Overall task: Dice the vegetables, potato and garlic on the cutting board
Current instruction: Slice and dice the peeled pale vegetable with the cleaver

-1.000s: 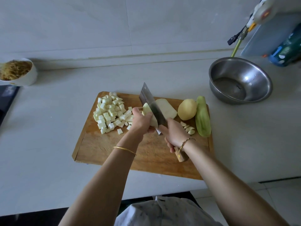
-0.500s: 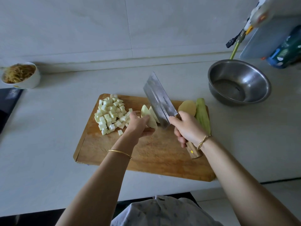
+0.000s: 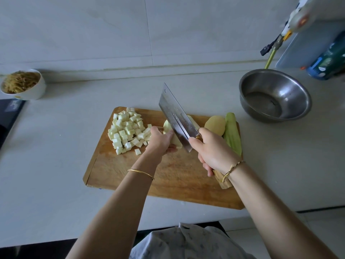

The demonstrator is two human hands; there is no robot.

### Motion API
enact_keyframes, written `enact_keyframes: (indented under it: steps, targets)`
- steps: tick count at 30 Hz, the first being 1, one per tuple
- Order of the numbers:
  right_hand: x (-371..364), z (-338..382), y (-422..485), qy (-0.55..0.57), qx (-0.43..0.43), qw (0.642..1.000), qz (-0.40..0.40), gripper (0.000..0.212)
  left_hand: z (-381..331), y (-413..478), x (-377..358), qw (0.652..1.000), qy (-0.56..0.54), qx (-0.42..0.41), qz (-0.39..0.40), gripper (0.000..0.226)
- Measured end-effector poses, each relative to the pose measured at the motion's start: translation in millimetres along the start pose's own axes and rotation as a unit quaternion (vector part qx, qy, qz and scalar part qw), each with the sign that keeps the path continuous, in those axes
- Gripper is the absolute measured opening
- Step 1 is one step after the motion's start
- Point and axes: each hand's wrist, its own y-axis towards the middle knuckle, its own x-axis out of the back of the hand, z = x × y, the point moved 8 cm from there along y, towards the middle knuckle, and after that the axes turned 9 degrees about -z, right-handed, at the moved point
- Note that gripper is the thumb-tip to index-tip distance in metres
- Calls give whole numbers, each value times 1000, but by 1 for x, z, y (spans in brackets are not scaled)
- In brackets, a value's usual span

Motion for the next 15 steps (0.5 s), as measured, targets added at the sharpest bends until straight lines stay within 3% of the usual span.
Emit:
enact_keyframes:
  steps: [15]
  targets:
    - [-8,16,13,-56,12,998,-15,28,-5,5,-5,998,57,-20,-7,37]
